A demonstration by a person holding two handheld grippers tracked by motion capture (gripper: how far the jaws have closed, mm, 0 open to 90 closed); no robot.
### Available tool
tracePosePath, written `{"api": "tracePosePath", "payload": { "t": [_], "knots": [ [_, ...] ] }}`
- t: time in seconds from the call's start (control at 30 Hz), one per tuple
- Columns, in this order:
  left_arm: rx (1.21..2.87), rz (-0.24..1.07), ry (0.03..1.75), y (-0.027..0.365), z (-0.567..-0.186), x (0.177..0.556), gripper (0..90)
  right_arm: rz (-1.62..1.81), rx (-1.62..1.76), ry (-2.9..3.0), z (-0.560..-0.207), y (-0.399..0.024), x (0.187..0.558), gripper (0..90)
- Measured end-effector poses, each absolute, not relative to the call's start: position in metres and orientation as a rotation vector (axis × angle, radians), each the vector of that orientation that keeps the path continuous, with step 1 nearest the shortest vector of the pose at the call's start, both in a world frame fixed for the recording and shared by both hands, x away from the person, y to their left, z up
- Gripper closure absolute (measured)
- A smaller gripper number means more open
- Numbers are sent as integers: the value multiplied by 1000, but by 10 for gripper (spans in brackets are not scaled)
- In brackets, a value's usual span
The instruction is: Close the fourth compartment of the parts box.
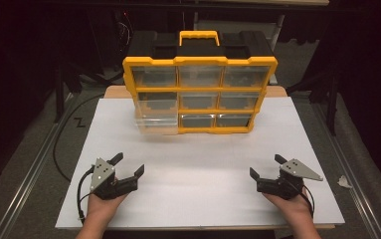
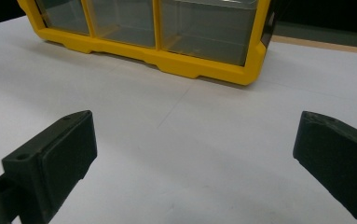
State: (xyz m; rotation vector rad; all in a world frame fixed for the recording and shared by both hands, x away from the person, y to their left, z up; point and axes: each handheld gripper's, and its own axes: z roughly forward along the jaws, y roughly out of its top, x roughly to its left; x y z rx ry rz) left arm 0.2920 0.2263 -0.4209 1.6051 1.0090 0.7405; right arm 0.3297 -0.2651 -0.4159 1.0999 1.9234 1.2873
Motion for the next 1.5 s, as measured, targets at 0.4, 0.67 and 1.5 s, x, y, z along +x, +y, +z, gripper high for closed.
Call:
{"api": "tracePosePath", "payload": {
  "t": [0.4,0.67,1.5],
  "knots": [
    [1615,751,1005,226,-422,291,284,1282,1102,1924,-415,-264,329,7],
    [1606,765,1008,227,-422,289,411,1276,1102,1924,-415,-264,329,7],
    [1580,782,1014,229,-421,287,826,1258,1104,1940,-415,-263,329,7]
  ]
}}
